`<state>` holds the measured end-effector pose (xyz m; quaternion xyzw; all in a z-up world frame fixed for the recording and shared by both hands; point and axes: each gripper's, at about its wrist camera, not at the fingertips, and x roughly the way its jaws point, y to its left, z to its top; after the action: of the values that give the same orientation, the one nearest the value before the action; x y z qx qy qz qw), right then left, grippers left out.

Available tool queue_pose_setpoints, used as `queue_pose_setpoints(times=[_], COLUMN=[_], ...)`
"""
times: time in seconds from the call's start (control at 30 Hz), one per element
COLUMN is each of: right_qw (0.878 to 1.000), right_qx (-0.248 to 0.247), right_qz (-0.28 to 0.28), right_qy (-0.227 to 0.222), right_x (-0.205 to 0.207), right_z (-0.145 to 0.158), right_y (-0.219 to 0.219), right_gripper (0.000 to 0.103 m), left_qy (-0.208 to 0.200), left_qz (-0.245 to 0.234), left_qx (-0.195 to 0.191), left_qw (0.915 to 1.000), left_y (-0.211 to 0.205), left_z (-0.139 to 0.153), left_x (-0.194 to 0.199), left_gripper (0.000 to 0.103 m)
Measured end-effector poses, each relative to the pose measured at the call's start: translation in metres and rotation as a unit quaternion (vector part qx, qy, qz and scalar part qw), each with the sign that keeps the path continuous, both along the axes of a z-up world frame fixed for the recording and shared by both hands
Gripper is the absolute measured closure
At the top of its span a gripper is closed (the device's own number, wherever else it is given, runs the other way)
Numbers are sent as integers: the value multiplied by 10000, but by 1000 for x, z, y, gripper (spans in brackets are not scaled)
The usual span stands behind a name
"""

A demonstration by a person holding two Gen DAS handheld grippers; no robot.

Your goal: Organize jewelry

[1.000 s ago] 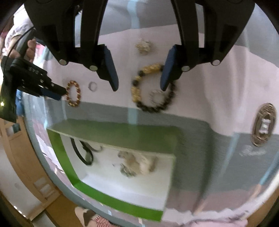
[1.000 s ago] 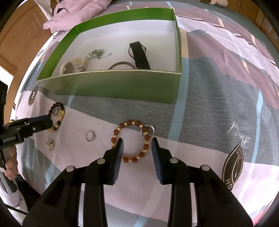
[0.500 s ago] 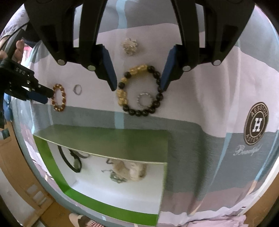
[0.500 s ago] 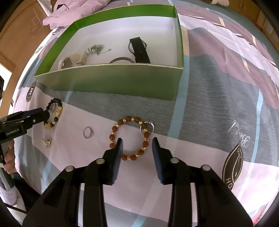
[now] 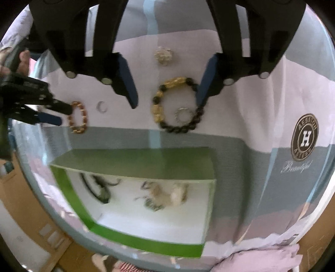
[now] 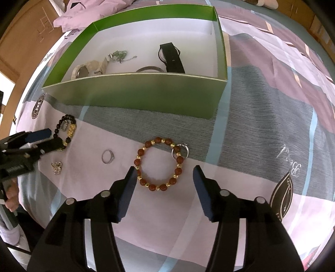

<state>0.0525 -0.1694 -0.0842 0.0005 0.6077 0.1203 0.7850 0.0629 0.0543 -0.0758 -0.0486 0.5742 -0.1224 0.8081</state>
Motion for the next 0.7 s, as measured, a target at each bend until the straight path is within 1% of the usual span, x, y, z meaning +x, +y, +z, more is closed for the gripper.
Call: queue_pose_setpoints(times=[0.03, 0.07, 0.13, 0.2, 0.27, 0.33, 0.4, 0.43, 0.47, 0.53, 0.63, 0.67, 0.7], right_qw=[10000, 10000, 10000, 10000, 10000, 9999, 9999, 9999, 9998, 9998, 9997, 9997, 9995], right_qx=[-9, -15, -28, -36, -40, -62, -86, -99, -106, -114, -133, -165, -299], right_qz=[-13, -22, -22, 8, 31, 35, 23, 9, -1, -19, -98, -106, -97], right_qy=[4, 11, 32, 46, 55, 74, 98, 120, 139, 170, 190, 148, 100], right_x=[0, 1, 2, 3, 4, 5, 5, 5, 6, 6, 9, 9, 9], right_z=[0, -1, -2, -3, -4, -5, -7, -8, -9, -12, -18, -18, -18], right_y=[0, 0, 1, 3, 4, 5, 8, 9, 9, 8, 7, 7, 8], right_gripper=[47, 47, 47, 47, 47, 47, 47, 47, 47, 47, 48, 66, 89], left_qy=[30, 103, 212, 357, 397, 338, 203, 146, 139, 142, 44, -17, -59], left_qz=[-73, -172, -281, -343, -362, -405, -425, -431, -442, -426, -435, -424, -419], left_qx=[-61, -21, 185, 283, 414, 560, 795, 833, 704, 575, 463, 402, 347], left_qw=[10000, 9998, 9992, 9984, 9977, 9970, 9957, 9955, 9964, 9973, 9980, 9983, 9985], left_y=[-3, -8, -15, -20, -24, -30, -35, -35, -34, -37, -37, -34, -30], left_z=[0, -4, -13, -24, -30, -33, -32, -31, -29, -27, -19, -13, -8], left_x=[-1, -2, -3, -2, -1, -3, -5, -6, -6, -7, -9, -10, -10], left_gripper=[53, 53, 53, 53, 53, 54, 67, 81, 90, 94, 94, 94, 94])
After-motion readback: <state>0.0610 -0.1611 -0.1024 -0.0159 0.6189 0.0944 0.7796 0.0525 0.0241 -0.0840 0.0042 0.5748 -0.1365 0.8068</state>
